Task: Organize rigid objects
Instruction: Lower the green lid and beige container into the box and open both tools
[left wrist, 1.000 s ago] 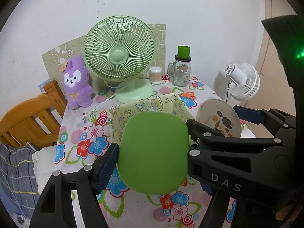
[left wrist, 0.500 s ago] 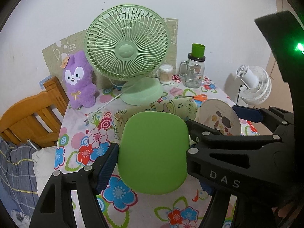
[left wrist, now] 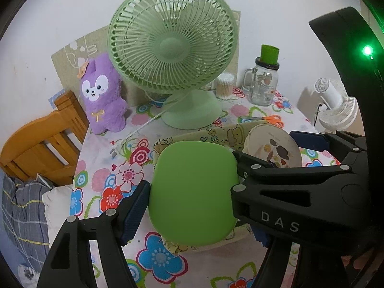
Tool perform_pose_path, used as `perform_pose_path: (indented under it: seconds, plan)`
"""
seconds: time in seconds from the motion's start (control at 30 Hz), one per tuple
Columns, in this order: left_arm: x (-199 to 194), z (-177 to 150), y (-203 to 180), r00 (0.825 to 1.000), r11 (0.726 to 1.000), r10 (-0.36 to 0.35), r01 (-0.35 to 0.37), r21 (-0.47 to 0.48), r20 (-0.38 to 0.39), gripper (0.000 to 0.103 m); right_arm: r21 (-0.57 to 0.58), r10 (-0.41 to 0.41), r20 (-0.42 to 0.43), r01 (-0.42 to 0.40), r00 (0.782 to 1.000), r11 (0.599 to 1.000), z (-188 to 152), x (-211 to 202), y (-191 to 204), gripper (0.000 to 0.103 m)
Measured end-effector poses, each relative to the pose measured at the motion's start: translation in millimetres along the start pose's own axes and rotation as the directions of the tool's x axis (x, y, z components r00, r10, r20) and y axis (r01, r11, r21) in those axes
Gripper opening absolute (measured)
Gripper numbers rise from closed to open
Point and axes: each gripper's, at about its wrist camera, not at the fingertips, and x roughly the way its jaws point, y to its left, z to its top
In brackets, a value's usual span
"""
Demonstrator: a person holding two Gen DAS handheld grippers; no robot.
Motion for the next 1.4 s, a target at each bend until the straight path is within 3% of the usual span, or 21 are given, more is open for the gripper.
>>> perform_pose_path:
  seconds: [0.2,0.37,0.5,1.03,1.4]
  plan:
    - [11.4,-1.7,3.4,1.000,1.000,0.007,-0.007,-0.005,-0.020,0.077,0.004,0.021,-0.030,-0.021,0.999,1.000,1.4,15.9,-1.2,0.087]
    - [16.0,-1.3,7.8,1.000,1.000,0.006,-0.006,-0.024,-0.026,0.077,-0.004,0.006,-0.033,-0.006,0.999,1.000,4.9,22.1,-3.4,0.103]
    - [18.3,-0.6,10.0,0.999,0.999,-0.007,0.005,-0.039,-0.035,0.077,0.011,0.023,-0.041,-0.022,0.999,1.000,6.1,22.3,-7.1,0.103]
    - [29.1,17.4,-9.6,0.995,0.993,-0.095,0.094,-0.073,-0.021,0.077,0.056,-0.055,0.019,0.054,0.998,0.997,1.3,-11.8,-38.6,0.103]
    - [43.5,21.4,-20.4,0.995,0.994,-0.088,0.085,-0.075,-0.036,0.077,0.085,-0.080,0.022,0.077,0.997,0.993,-6.3,-22.2,-53.6,0.103]
